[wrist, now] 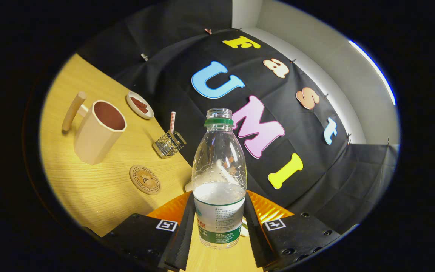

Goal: Take the bottle from table, then pour the juice into the cup, finally place the bottle on the coaster

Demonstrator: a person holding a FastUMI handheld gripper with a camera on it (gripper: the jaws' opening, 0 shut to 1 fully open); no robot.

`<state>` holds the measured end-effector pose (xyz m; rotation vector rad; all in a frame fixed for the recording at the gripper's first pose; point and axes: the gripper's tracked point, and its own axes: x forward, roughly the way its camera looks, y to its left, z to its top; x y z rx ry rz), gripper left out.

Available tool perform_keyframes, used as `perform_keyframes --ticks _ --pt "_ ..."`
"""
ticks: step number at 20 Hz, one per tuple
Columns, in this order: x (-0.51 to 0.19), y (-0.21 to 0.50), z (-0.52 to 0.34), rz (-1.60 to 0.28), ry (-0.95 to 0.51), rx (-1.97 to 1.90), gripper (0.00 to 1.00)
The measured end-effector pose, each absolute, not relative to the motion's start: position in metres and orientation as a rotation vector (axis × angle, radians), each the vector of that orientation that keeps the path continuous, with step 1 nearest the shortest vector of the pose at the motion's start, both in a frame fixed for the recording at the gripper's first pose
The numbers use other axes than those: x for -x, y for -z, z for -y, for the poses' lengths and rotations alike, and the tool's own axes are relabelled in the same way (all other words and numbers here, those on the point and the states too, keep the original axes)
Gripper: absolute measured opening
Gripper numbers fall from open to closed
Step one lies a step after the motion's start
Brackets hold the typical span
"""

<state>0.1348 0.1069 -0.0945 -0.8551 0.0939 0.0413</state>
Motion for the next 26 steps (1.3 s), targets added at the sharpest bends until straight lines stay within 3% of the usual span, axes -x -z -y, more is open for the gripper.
perform_keyframes --ticks 15,26 --pt "-0.141 0.103 -0.172 -0.058 -0.157 1.389 0.67" --pt "-0.151 0.11 -0.182 -0.025 -0.187 1.552 0.67"
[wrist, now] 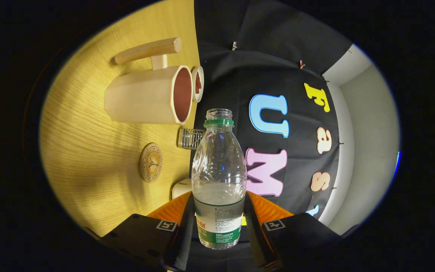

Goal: Take the bottle from table, then pour the juice into the cup, finally place the bottle on the coaster

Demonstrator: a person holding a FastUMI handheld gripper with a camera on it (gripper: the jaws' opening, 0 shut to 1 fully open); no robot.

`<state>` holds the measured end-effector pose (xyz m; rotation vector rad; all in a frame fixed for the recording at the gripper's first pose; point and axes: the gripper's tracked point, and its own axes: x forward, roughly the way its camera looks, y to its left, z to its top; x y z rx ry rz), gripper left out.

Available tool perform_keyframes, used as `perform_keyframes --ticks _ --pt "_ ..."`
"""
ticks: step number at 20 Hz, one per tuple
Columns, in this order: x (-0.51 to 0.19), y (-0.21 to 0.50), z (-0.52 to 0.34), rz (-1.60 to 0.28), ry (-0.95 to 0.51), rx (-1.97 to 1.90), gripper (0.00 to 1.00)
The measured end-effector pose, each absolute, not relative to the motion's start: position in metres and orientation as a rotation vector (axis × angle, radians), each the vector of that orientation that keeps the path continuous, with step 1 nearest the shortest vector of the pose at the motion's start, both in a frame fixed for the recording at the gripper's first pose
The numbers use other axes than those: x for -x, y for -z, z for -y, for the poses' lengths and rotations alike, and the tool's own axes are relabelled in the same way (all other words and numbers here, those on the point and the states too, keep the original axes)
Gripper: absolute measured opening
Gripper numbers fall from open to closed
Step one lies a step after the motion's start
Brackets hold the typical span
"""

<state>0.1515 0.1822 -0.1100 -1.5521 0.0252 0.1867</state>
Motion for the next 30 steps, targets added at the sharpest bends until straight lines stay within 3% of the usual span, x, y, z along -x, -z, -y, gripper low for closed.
perform_keyframes --ticks 30 --pt "-0.1527 0.1143 -0.1859 0.017 -0.184 1.694 0.67"
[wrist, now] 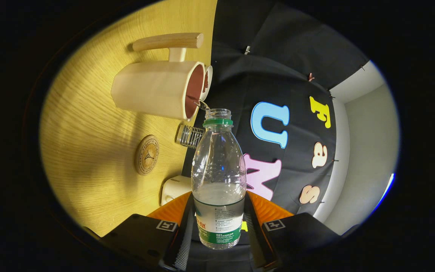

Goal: Take the bottle from table, then pour the juice into the cup, finally place the bottle on the coaster

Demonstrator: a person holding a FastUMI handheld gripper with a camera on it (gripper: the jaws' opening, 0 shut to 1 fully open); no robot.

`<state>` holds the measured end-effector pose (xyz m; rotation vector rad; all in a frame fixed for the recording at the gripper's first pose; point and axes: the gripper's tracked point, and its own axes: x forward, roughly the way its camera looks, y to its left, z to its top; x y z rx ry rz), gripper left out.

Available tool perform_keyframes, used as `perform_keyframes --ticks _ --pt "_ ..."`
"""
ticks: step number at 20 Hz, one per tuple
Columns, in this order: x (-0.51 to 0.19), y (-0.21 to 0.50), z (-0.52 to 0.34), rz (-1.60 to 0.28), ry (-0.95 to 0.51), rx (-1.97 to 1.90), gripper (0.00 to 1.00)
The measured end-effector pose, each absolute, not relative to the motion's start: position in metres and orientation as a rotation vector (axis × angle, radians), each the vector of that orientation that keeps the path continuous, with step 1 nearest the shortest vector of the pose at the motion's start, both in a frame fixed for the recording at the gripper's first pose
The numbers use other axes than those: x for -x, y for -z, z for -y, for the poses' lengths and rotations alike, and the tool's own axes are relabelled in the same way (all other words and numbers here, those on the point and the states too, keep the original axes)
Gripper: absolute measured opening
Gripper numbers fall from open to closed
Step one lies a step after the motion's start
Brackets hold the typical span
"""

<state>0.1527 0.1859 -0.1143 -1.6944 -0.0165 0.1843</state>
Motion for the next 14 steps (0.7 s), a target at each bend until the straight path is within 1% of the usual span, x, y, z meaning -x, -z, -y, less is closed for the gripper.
perform_keyframes --ticks 14 --pt "-0.1564 0.1082 -0.1874 0.043 -0.182 1.752 0.67"
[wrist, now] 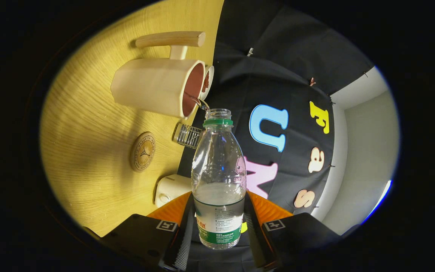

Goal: Take the bottle from table, then pour the juice into the cup, finally place the bottle on the coaster

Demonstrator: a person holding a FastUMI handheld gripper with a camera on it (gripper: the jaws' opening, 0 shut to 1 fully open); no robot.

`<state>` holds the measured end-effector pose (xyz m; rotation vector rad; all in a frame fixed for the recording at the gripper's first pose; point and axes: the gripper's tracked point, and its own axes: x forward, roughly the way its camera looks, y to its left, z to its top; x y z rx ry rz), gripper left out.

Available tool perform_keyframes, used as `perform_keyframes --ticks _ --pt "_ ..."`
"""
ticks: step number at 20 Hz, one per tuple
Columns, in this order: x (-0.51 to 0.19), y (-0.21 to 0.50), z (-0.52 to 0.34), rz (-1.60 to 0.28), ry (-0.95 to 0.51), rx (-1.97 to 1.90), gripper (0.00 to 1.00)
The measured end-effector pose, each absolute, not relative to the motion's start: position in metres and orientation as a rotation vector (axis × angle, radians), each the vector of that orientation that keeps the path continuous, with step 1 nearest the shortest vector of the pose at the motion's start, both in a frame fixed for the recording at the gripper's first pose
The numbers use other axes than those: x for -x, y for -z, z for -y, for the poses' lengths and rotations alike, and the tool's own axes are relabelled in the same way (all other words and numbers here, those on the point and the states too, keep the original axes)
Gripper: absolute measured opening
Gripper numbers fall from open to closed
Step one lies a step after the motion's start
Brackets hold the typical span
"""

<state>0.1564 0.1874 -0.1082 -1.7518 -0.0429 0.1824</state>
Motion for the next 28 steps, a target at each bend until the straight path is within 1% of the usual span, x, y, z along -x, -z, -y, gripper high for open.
perform_keyframes --ticks 17,28 --pt "-0.159 0.09 -0.19 0.095 -0.178 1.852 0.67" --pt "-0.164 0.071 -0.198 0.15 -0.204 1.964 0.67"
